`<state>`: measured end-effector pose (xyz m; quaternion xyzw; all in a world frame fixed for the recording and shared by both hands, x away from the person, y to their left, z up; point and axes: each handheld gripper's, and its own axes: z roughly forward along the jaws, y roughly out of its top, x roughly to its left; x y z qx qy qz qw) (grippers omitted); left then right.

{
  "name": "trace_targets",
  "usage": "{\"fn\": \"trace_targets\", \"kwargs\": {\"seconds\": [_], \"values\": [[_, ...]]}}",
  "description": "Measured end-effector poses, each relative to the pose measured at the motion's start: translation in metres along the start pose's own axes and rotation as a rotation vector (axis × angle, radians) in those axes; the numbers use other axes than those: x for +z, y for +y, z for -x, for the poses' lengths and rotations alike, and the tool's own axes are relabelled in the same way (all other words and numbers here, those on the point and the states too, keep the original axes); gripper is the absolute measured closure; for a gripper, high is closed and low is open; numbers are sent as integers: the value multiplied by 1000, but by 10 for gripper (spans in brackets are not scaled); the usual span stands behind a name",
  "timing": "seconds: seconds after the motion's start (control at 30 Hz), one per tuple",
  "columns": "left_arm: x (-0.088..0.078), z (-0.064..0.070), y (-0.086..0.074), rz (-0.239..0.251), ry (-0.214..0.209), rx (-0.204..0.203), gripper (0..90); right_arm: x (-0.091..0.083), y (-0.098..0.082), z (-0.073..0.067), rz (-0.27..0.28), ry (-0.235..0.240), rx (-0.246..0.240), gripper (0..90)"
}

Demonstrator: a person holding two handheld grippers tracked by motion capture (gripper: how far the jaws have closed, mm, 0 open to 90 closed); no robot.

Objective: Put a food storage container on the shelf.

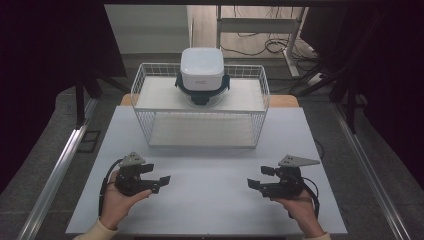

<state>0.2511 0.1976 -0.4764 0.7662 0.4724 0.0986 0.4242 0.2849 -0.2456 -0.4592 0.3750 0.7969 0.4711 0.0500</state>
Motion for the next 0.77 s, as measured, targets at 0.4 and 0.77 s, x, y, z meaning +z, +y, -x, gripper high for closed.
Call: {"fn": "trace_targets", "kwargs": {"seconds": [0.4,0.77], "values": [[7,-1,-3,-18,5,14,196,13,-9,10,-31,-30,-4,191],[5,-4,-5,-18,17,8,200,7,-8,12,-4,-43,-23,191]]}}
